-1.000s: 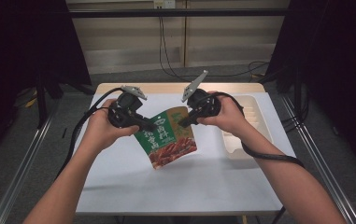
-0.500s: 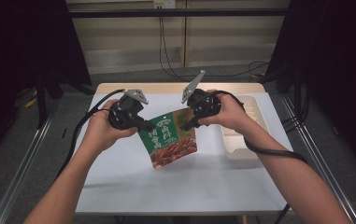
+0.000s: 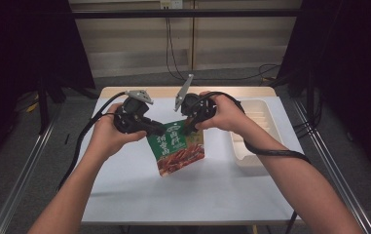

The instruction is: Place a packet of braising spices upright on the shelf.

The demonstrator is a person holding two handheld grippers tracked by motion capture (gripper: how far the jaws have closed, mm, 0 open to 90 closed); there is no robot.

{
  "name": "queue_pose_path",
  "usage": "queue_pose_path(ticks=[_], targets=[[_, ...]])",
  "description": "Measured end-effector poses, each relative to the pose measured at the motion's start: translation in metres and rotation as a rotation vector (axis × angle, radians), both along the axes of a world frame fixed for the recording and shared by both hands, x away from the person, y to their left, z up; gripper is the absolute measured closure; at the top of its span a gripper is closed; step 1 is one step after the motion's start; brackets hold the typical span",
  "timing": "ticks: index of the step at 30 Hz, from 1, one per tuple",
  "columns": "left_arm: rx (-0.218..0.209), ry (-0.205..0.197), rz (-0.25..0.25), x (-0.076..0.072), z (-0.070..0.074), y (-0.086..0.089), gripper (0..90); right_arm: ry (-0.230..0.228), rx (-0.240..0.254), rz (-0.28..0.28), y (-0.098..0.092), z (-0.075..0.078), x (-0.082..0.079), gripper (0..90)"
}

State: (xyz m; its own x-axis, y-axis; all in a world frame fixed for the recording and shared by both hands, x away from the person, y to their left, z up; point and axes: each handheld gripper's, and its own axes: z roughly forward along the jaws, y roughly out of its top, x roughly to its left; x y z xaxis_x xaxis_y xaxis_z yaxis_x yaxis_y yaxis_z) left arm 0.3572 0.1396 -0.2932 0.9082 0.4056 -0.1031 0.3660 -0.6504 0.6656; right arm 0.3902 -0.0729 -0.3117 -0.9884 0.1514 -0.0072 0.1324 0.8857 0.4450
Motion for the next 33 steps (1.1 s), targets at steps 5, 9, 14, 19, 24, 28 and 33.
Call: queue_pose_path(ticks=[5,9,14,19,24,28,33], targets=[[-0.067,-0.017,0.121,-0.004,-0.009,0.018,41.4,0.014,-0.091,0.011,0.005,0.005,-0.001,90.0],[-0.075,-0.037,0.183,-0.006,-0.017,0.031,27.1,0.055,-0.106,-0.025,0.003,0.009,-0.002,90.0],[-0.074,-0.048,0.226,-0.008,-0.026,0.039,14.9,0.089,-0.124,-0.058,0.001,0.014,-0.003,90.0],[-0.089,-0.04,0.265,-0.011,-0.041,0.046,11.8,0.101,-0.14,-0.101,-0.002,0.023,-0.002,90.0],[-0.097,-0.042,0.275,-0.012,-0.057,0.05,7.7,0.109,-0.149,-0.118,-0.007,0.033,-0.002,90.0],[-0.089,-0.045,0.287,-0.012,-0.067,0.052,7.0,0.116,-0.148,-0.127,-0.008,0.036,-0.003,90.0],[-0.063,-0.052,0.318,-0.013,-0.081,0.053,4.8,0.125,-0.163,-0.121,-0.011,0.038,-0.003,90.0]])
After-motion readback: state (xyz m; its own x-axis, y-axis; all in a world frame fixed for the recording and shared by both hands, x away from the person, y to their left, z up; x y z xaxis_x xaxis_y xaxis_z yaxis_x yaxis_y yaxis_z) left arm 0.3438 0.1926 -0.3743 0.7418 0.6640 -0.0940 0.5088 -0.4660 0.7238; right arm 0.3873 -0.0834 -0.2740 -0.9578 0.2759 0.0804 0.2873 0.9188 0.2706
